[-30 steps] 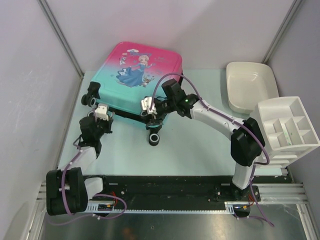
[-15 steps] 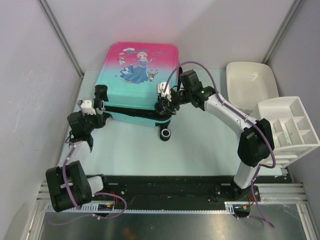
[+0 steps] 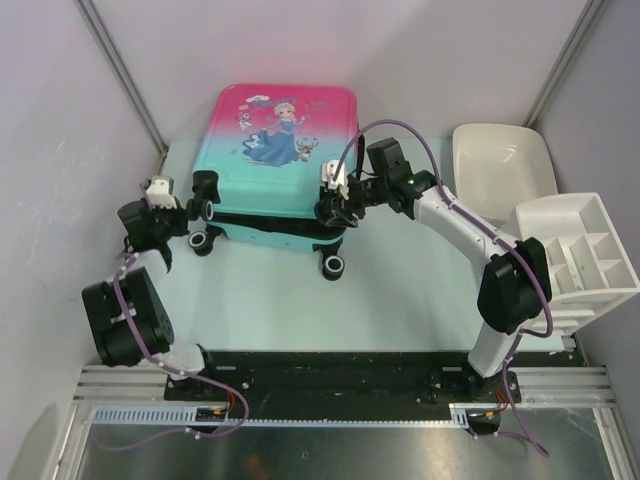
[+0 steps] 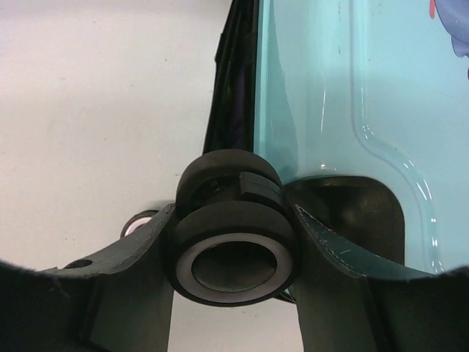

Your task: Open, take out, and arrange the luggage

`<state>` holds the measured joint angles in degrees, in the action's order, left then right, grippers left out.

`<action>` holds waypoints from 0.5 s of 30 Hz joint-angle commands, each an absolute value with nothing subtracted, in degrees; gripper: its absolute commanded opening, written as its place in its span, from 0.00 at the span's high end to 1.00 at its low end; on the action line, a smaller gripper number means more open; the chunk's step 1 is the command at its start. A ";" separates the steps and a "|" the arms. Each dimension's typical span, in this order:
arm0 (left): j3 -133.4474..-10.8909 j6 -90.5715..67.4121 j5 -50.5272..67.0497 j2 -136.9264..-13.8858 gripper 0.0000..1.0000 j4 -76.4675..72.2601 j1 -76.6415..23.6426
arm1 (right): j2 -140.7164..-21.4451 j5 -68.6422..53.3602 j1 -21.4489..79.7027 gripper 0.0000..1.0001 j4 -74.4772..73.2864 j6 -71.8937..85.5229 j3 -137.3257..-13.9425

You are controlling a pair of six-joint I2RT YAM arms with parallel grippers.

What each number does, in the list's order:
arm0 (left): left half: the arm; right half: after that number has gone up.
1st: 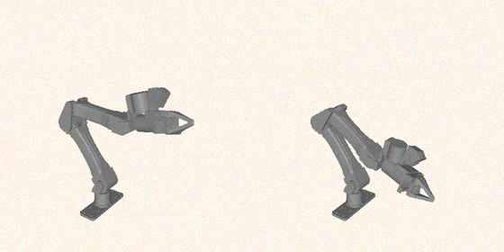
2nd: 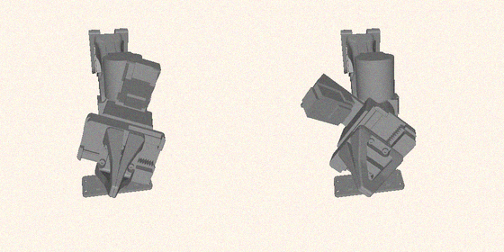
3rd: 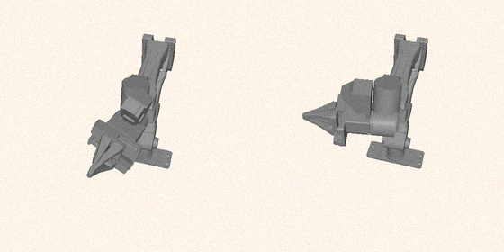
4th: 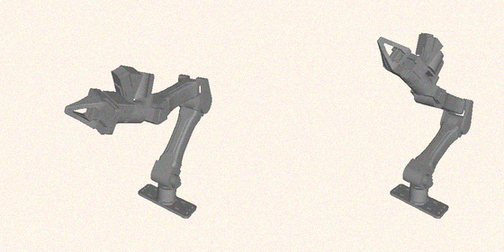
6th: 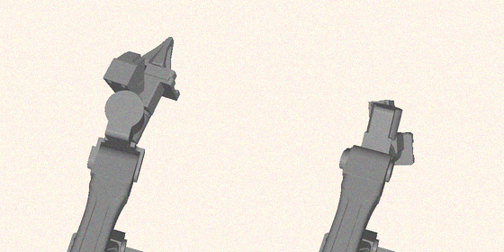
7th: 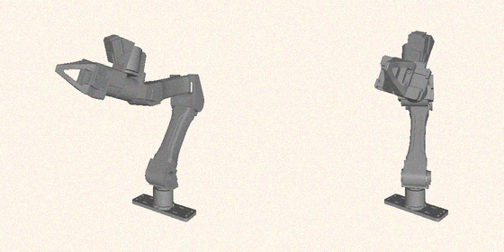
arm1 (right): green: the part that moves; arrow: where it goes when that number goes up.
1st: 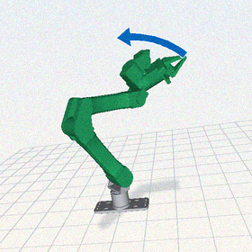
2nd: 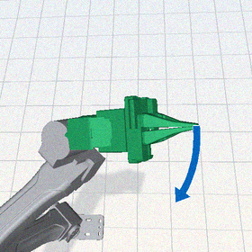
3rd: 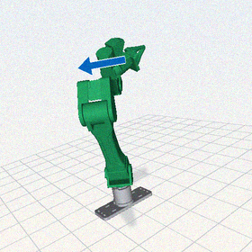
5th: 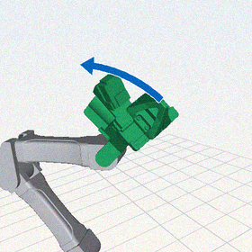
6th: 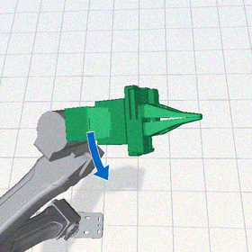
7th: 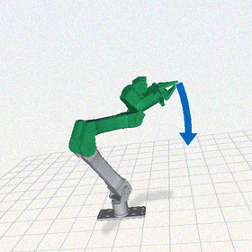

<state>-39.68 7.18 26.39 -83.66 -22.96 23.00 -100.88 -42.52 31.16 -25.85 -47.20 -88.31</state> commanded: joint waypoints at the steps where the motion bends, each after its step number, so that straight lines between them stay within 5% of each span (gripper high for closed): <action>1: -49.37 11.25 19.85 -89.72 1.00 -30.85 26.98 | -102.83 -24.79 23.82 1.00 -35.33 -46.49 -85.17; 15: -67.05 13.70 40.69 -106.87 1.00 -31.73 23.56 | -103.45 -23.47 22.41 1.00 -36.30 -49.66 -84.46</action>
<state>-60.49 9.65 41.87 -104.92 -23.14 23.35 -100.33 -42.48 29.47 -26.09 -49.98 -87.64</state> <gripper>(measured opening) 0.038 0.580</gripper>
